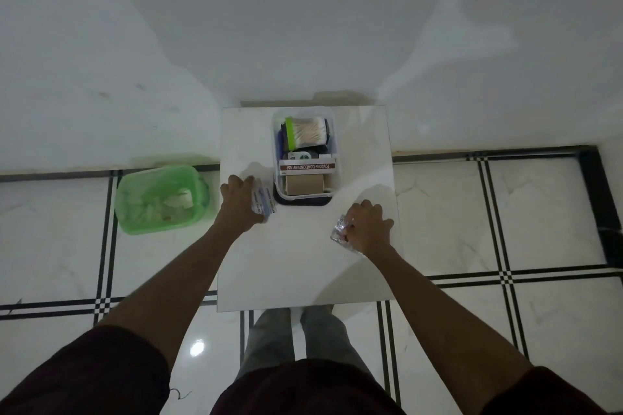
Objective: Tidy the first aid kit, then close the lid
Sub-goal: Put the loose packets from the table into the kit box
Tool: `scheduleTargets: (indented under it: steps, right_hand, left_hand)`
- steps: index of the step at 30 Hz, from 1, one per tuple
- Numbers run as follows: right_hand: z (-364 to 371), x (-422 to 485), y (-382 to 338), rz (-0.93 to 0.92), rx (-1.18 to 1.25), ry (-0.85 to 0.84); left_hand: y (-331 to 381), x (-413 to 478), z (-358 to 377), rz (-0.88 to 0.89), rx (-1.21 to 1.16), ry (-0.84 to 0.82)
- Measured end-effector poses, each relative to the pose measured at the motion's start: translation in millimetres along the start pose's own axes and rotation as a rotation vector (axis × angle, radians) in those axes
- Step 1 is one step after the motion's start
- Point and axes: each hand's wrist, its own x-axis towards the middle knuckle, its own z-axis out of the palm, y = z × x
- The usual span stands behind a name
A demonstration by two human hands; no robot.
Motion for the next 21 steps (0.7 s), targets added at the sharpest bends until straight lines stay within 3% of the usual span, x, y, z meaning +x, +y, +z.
scheduleTargets:
  steps: [4,7,12,16,19,21]
  right_hand:
    - [-0.4,1.4,4.2,-0.009,0.046,0.003]
    - [-5.2,1.6,8.4,-0.002,0.219,-0.010]
    - [-36.7,4.1,12.4,0.037,0.572,0.099]
    - [-78.2,8.1,6.3,-0.047,0.694,0.384]
    - [-110.7,5.0,-15.0,-0.257,0.692,0.669]
    - [-120.9,3.7,-34.1,-0.428,0.633,0.764]
  left_hand:
    - [-5.3,0.9,-4.0,-0.038,-0.019,-0.011]
    - [-14.6,4.5,-2.2,-0.024,0.007,-0.020]
    - [-10.6,5.1,-8.5,-0.093,-0.318,-0.013]
    - [-7.5,7.8,-25.3,-0.140,-0.442,0.175]
    - [-6.8,9.4,-46.2,-0.182,-0.510,0.330]
    - [0.0,9.6,-60.6,-0.173,-0.580,0.433]
